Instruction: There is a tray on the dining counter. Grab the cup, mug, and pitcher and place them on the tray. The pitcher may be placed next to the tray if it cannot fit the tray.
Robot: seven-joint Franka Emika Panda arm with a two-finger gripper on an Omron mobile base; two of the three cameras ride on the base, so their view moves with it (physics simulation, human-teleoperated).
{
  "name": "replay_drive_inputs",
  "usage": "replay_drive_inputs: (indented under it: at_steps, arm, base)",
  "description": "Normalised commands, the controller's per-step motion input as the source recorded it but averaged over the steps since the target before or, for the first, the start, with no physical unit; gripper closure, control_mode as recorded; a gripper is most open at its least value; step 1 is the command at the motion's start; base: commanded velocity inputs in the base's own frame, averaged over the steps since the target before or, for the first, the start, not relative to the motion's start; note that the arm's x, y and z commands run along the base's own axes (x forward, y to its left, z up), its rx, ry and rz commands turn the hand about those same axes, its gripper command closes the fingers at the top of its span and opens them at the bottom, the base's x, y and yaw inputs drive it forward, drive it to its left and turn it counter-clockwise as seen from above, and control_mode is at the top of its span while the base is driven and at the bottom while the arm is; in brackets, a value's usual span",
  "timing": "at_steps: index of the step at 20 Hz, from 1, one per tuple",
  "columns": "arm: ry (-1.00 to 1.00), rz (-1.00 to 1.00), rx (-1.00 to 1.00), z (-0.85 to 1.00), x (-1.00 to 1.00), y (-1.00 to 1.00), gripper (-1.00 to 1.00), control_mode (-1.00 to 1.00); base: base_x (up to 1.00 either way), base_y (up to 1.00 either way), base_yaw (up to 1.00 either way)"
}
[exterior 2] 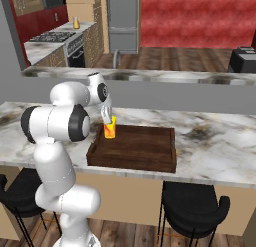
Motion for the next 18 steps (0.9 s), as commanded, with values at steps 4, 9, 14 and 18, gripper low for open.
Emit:
replay_drive_inputs:
  at_steps: [4,9,14,18]
  arm:
    - [0.01,0.00,0.00,-0.02,0.00,0.01,1.00,-1.00]
    - [0.00,0.00,0.00,0.00,0.00,0.00,1.00,-1.00]
    - [0.00,0.00,0.00,0.00,0.00,0.00,1.00,-1.00]
    - [0.00,0.00,0.00,0.00,0.00,0.00,-1.00,-1.00]
  base:
    - [0.00,0.00,0.00]
    - [0.00,0.00,0.00]
    - [0.00,0.00,0.00]
    - [0.00,0.00,0.00]
